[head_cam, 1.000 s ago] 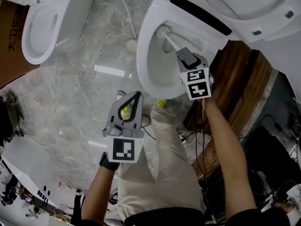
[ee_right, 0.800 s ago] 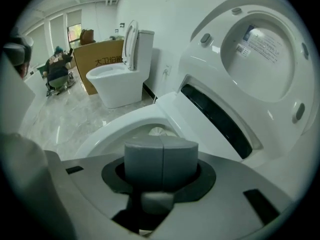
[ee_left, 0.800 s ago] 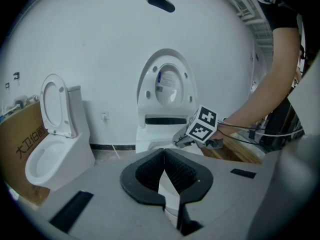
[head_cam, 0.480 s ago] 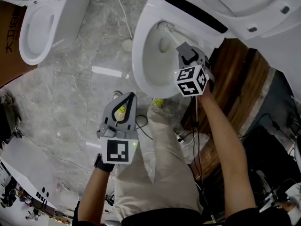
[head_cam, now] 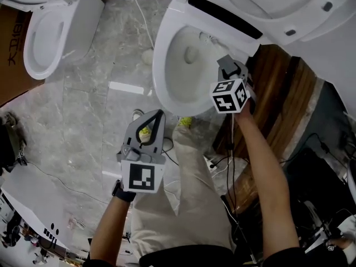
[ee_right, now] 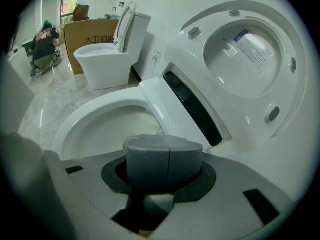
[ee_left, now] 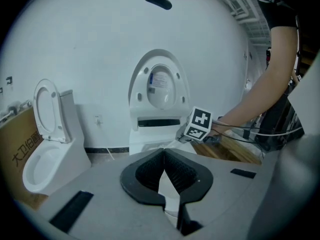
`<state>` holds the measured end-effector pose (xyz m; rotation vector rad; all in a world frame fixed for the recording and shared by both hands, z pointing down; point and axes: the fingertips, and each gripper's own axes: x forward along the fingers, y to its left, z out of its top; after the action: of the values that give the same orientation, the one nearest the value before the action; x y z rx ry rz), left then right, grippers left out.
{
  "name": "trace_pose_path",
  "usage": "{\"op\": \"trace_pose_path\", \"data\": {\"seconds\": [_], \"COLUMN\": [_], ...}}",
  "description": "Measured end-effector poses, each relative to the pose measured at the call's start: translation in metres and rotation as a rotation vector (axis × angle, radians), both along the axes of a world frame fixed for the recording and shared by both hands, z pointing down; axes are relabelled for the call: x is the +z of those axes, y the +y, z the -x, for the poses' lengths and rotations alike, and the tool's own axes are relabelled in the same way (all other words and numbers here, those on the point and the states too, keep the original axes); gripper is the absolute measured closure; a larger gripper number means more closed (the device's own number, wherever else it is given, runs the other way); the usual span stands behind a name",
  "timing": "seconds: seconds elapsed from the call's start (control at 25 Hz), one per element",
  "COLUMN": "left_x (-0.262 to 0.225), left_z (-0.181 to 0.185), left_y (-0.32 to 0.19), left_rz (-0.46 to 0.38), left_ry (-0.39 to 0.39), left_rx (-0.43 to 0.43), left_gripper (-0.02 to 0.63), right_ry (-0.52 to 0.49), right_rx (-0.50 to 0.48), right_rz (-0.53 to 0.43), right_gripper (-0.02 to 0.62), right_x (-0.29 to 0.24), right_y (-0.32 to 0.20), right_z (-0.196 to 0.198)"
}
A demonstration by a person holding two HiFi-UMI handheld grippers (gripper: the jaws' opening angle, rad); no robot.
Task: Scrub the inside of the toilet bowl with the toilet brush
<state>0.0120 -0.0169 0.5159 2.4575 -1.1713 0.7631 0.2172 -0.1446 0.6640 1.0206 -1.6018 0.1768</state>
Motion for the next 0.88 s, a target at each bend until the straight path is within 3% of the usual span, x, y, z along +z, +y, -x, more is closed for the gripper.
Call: {"op": "trace_pose_path", "data": {"seconds": [0.48,0.88], "left_x": [-0.006,-0.005], "left_z": [-0.021,-0.017], "left_y": [0.005,0.005], "left_rz": [-0.001,0.0], "left_ry": [0.015,0.022], "left_rx": [0.043,0.035], "left_gripper": [0.587,0.586], "right_ry": [0.091,0.142], "right_rx": [0.028,0.006], "right_rz": [0.104,0.199], "right_gripper": [0.437,0.437], "right_x": [-0.008,-0.018], "right_y": [0.043,0.075], "right_z": [-0.046,-0.054]}}
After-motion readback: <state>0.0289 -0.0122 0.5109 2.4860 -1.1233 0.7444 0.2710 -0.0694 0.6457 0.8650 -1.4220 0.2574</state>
